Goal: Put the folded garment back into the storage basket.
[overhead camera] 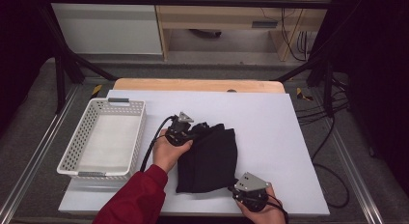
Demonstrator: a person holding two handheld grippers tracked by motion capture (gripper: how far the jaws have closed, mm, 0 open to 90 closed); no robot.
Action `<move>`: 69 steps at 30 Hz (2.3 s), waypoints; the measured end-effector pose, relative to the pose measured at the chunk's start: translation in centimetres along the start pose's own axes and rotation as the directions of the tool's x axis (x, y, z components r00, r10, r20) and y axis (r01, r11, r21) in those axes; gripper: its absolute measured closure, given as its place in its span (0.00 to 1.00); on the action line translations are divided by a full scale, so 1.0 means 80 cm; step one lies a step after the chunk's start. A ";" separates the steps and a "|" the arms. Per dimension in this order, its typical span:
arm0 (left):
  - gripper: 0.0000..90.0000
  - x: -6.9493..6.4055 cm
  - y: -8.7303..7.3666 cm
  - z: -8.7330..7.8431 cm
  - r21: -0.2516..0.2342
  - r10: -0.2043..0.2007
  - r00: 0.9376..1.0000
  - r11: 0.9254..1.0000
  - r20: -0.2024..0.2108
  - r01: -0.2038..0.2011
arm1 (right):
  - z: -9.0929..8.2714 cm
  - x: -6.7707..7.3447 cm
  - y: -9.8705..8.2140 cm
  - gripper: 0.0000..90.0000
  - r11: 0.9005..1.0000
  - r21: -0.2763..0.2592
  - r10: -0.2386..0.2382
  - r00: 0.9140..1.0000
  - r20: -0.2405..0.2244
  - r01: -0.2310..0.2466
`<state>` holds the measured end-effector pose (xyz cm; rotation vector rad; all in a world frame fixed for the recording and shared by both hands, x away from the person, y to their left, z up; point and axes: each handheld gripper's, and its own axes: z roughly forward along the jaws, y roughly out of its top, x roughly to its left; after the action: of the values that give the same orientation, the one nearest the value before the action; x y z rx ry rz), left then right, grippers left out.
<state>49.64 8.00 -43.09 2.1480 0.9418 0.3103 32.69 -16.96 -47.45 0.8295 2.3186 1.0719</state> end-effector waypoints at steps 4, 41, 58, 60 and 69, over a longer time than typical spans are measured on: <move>0.85 -0.005 0.006 -0.013 -0.008 0.015 1.000 1.000 -0.001 -0.015 | -0.004 0.000 0.002 0.83 1.000 -0.018 -0.003 1.000 0.005 0.003; 0.85 -0.025 0.046 -0.064 -0.031 0.082 0.997 0.996 0.008 -0.081 | -0.025 0.008 0.040 0.84 0.994 -0.101 -0.029 1.000 0.000 0.029; 0.85 -0.002 0.076 -0.123 -0.069 0.071 0.997 0.995 -0.030 -0.073 | -0.020 0.008 0.104 0.84 0.988 -0.147 -0.060 0.997 -0.039 0.054; 0.85 0.002 0.077 -0.131 -0.075 0.066 0.997 0.995 -0.036 -0.069 | -0.017 0.008 0.112 0.84 0.987 -0.151 -0.063 0.997 -0.047 0.055; 0.85 0.023 0.073 -0.166 -0.108 0.038 0.997 0.993 -0.060 -0.045 | -0.008 0.014 0.148 0.84 0.984 -0.167 -0.083 0.993 -0.079 0.069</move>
<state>47.56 13.95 -29.91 2.0698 0.8929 0.4372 35.39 -10.38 -37.92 0.6384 2.2744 1.2677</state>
